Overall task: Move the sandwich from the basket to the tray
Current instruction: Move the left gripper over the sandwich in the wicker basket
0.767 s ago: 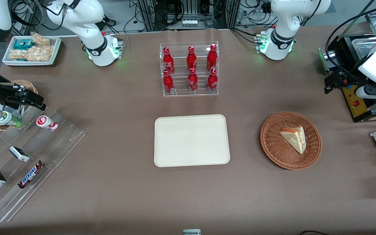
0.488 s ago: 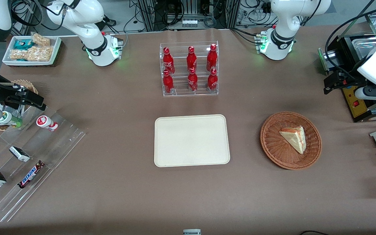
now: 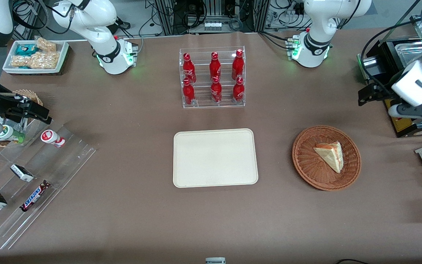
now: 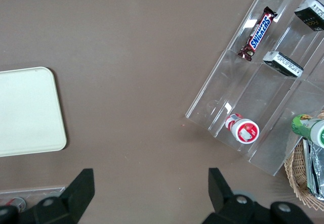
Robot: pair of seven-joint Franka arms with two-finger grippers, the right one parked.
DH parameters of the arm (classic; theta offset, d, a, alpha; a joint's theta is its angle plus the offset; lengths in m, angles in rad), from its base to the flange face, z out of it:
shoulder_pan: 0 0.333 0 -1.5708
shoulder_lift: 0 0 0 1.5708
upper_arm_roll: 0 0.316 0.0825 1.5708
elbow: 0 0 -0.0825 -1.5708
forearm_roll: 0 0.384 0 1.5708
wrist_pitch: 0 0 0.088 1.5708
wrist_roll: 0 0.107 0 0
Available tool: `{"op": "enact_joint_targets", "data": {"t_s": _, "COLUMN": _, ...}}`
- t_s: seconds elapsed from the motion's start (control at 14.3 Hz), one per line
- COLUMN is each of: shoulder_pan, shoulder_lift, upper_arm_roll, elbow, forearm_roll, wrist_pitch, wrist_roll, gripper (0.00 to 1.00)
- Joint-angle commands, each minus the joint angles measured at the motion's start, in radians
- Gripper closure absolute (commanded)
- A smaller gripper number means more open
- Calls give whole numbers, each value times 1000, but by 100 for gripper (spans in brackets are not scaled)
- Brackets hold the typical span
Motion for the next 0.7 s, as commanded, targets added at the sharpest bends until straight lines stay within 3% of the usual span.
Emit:
{"op": "enact_joint_targets", "data": {"t_s": 0.0, "shoulder_pan": 6, "shoulder_lift": 69, "upper_arm_roll": 3, "elbow": -44, "forearm_roll": 0, "wrist_pitch": 85, "wrist_roll": 3, "gripper": 0}}
{"op": "enact_joint_targets", "data": {"t_s": 0.63, "shoulder_pan": 18, "shoulder_lift": 161, "upper_arm_roll": 10, "elbow": -414, "forearm_roll": 6, "wrist_pitch": 685, "wrist_roll": -148, "gripper": 0}}
